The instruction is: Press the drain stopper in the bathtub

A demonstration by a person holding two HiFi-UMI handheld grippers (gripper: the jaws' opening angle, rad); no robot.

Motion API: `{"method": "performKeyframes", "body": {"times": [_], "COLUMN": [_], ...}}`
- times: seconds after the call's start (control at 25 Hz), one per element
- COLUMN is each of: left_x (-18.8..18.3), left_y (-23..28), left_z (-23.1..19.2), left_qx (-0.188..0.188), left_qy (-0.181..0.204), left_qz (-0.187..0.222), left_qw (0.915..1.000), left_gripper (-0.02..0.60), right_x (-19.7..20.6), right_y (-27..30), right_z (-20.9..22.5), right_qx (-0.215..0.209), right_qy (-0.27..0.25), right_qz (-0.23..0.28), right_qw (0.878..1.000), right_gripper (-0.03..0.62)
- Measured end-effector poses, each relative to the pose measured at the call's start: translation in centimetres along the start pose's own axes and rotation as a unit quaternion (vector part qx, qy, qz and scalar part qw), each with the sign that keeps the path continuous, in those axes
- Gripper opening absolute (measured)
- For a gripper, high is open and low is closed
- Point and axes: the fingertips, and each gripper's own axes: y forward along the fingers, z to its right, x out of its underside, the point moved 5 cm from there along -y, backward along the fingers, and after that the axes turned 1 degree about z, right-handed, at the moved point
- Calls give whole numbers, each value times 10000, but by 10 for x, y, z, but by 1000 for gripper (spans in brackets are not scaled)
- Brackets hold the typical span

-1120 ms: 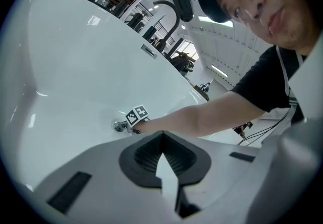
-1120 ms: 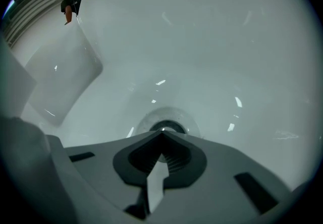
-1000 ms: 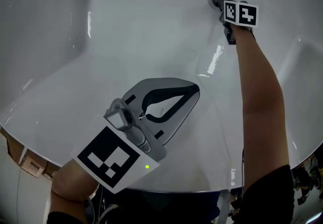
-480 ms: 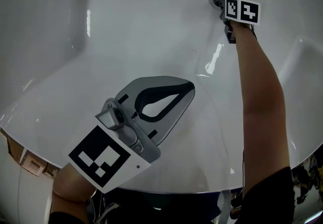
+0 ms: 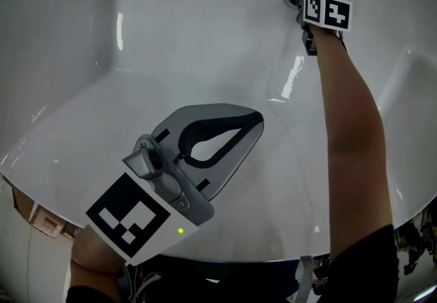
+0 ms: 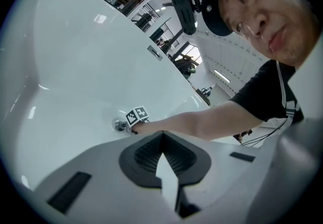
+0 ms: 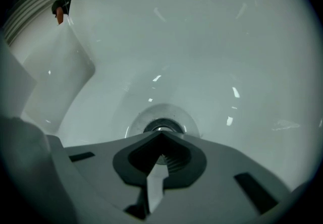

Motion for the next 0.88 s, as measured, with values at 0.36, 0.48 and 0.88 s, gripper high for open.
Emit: {"method": "performKeyframes", "body": {"times": [0.36,0.48,0.88], "left_x": [30,22,-32], "left_y": [3,-4,-34], "left_z": [-42,-40,60], "left_qx": [-882,-903,-667], "left_qy": [715,660,857], "left_qz": [17,81,479], "left_qw": [9935,9937,9929], "left_gripper": [5,5,5], "right_x": [-1,-2,33], "right_y": [-76,-132,-344], "right_z": [-19,-40,-87], "right_qx": [160,-148,-796], "right_qy": [400,327,922], "right_qz": [805,1005,1930], "right_qw": [9958,9943,9736], "right_gripper": [11,11,11]}}
